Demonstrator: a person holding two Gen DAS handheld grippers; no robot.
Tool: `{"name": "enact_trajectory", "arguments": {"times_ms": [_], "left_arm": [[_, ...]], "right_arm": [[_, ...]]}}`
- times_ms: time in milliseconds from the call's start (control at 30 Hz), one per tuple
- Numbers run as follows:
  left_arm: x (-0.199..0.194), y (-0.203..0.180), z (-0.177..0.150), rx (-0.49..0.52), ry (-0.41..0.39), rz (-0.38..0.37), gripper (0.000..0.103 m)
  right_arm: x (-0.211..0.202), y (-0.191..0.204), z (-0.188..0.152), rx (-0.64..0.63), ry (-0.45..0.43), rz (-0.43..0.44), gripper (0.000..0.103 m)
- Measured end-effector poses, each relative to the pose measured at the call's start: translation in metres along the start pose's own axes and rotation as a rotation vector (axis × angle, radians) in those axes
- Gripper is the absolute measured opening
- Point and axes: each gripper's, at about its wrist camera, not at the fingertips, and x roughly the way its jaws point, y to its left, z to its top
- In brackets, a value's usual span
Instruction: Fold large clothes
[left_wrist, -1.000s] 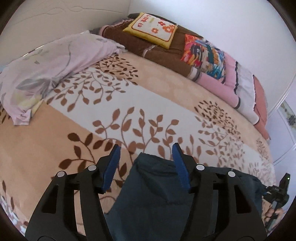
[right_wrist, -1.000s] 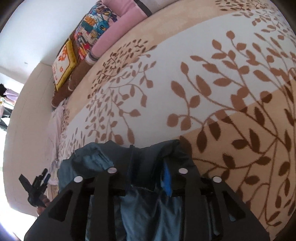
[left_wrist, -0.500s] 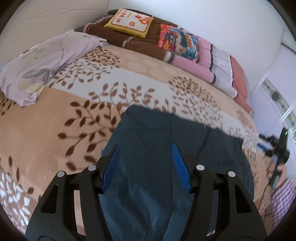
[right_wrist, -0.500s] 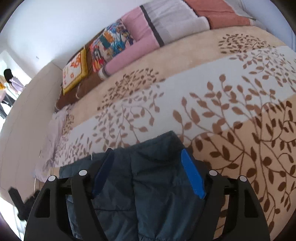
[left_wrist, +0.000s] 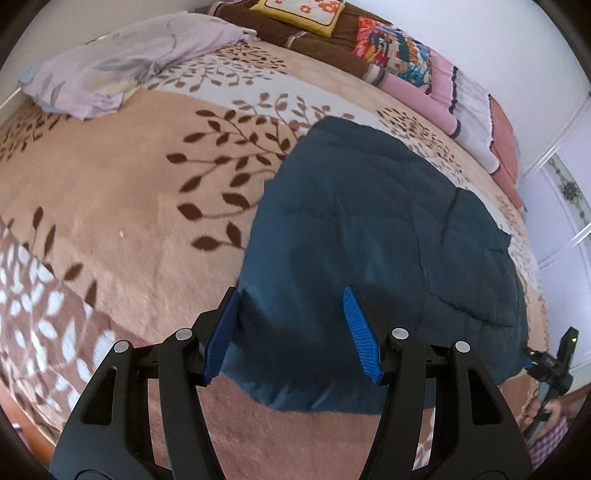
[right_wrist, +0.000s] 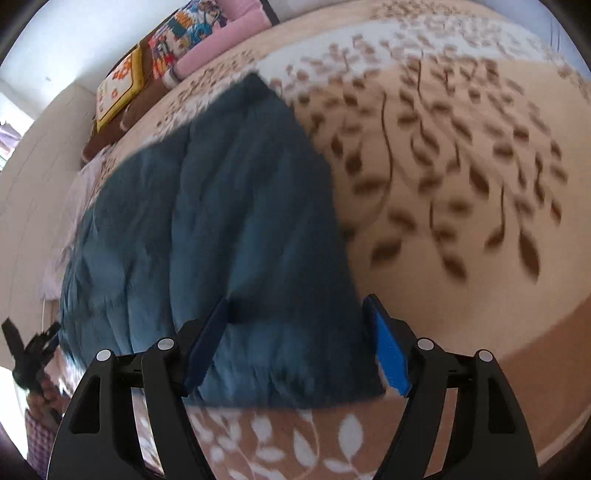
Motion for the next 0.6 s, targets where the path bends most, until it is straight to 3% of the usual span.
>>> {"name": "enact_trajectory", "arguments": {"times_ms": [33,67,133,167,300,600], "left_arm": [[-0.001,-0.001,-0.003,0.009,-0.012,0.004,0.045],[-0.001,-0.002,-0.005,0.016,-0.024,0.022,0.029],[-0.004,0.002,-0.009,-0.003,-0.029,0.026,0.019],[-0.007,0.005,-0.012,-0.015,-0.035,0.026,0.016],[-0.008,0.016,-0.023,-0.037,-0.022,0.041,0.014],[-0.017,0.017,-0.02,-0.082,-0.027,0.021,0.018]], "right_arm": [[0.001,0.001,-0.002,0.0,-0.003,0.015,0.051],[0.0,0.005,0.0,-0.006,-0.014,0.01,0.046],[-0.003,0.011,0.01,-0.027,-0.037,0.007,0.023],[-0.004,0.015,0.017,-0.027,-0.047,0.012,0.019],[0.003,0.031,0.034,-0.08,-0.063,-0.047,0.018],[0.005,0.021,0.014,-0.068,-0.025,-0.087,0.018]]}}
